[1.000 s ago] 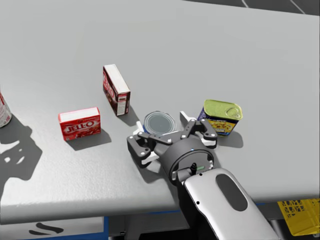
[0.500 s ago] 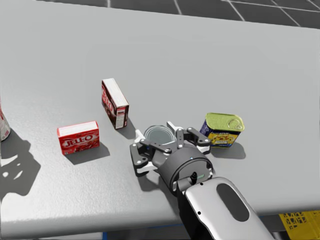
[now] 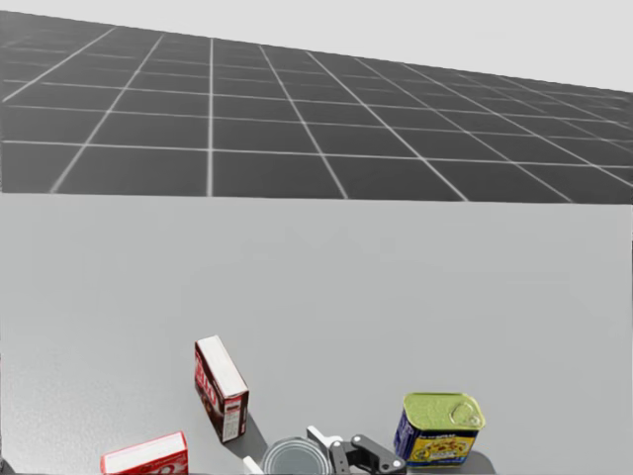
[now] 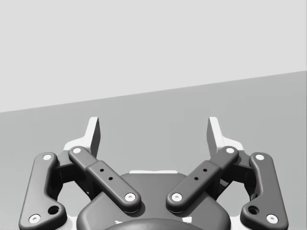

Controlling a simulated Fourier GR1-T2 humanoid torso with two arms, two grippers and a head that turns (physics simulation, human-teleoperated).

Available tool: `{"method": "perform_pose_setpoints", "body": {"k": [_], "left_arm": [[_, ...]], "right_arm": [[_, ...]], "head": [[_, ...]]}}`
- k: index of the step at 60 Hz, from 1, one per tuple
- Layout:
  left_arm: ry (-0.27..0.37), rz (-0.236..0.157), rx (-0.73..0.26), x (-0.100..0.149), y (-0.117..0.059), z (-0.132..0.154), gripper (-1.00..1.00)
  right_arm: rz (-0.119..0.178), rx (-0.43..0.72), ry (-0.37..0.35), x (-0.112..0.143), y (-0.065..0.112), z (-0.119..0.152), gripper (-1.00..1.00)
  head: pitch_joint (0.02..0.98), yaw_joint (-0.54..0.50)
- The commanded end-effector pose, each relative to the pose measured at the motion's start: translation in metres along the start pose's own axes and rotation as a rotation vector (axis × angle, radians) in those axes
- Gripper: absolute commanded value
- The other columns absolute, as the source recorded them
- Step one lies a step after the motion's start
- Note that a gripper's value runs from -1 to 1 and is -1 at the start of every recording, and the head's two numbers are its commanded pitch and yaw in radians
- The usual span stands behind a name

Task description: Lift the tuna fish can off the table.

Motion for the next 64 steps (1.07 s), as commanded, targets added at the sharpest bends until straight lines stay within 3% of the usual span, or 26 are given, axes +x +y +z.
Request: {"method": "perform_pose_setpoints", "body": {"k": [1,11,19,32,34,44,56,64], "left_arm": [[0.001,0.0,-0.001,0.0,-0.001,0.001,-1.0],[0.0,0.003,0.001,0.0,0.0,0.002,-1.0],[0.0,0.005,0.002,0.001,0.0,0.003,-1.0],[0.0,0.008,0.004,0.001,0.0,0.002,-1.0],[0.0,0.008,0.004,0.001,0.0,0.002,-1.0],[-0.002,0.007,0.005,0.001,0.001,0.002,-1.0],[-0.003,0.009,0.007,0.002,0.001,0.002,-1.0],[-0.005,0.011,0.008,0.002,0.002,0.002,-1.0]], "right_arm": [[-0.044,-0.105,0.073,-0.022,-0.004,-0.001,1.0],[-0.018,-0.11,0.004,-0.021,-0.004,0.0,1.0],[-0.035,-0.109,-0.023,-0.008,-0.004,0.007,1.0],[-0.037,-0.116,-0.144,0.038,-0.007,0.024,1.0],[-0.038,-0.104,-0.2,0.054,-0.007,0.03,1.0],[-0.045,-0.096,-0.341,0.094,-0.005,0.039,1.0],[-0.014,-0.118,-0.498,0.144,-0.002,0.055,1.0],[0.026,-0.146,-0.603,0.171,-0.004,0.07,1.0]], "head": [[0.486,-0.23],[0.471,-0.23],[0.467,-0.23],[0.469,-0.24],[0.468,-0.24],[0.464,-0.24],[0.464,-0.24],[0.464,-0.24]]}}
